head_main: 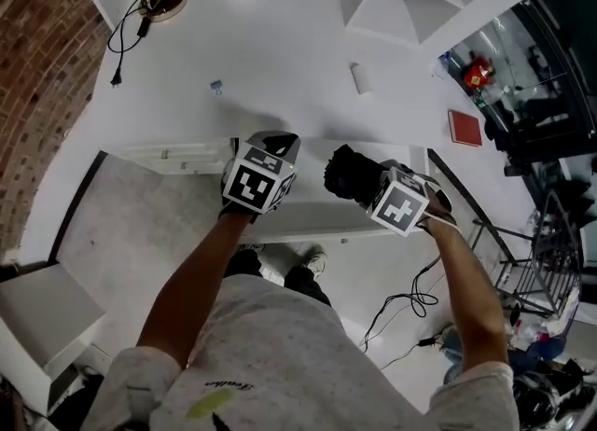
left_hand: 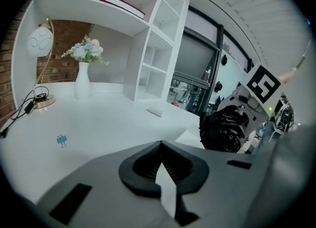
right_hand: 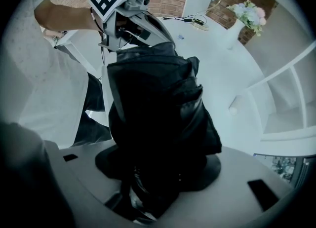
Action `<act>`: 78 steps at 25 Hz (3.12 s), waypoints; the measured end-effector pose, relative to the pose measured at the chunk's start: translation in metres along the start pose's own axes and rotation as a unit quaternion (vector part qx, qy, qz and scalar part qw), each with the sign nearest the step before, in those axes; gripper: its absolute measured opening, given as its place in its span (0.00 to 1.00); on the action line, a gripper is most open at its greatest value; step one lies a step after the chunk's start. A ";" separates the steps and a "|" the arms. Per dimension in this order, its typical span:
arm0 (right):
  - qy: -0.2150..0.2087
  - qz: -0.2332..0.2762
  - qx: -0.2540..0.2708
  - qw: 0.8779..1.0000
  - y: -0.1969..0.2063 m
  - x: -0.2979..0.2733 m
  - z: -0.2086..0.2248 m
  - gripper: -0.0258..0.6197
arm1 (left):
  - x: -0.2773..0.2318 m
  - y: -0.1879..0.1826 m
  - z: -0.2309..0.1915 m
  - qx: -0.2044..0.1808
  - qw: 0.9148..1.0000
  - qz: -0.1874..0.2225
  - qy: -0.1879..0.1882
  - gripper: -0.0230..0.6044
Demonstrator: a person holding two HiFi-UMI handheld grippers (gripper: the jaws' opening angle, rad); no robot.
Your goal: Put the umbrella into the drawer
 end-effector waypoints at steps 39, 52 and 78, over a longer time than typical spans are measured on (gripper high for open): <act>-0.097 -0.007 0.129 0.987 0.020 -0.075 -0.003 0.43 | -0.004 0.055 0.019 0.109 0.979 0.064 -0.158 0.03; -0.122 -0.026 0.110 0.986 0.026 -0.108 0.000 0.43 | -0.008 0.064 0.022 0.120 0.974 0.064 -0.181 0.03; -0.157 -0.042 0.066 0.984 0.018 -0.166 -0.009 0.43 | -0.011 0.078 0.038 0.130 0.965 0.042 -0.222 0.03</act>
Point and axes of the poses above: the fingertips, and each gripper's own axes: x backward along the fingers, z to its right, y out of its underside, the point moved 4 cm from there along x, backward along the fingers, and after that the axes turned 8 degrees about y, right-handed, at the moved point
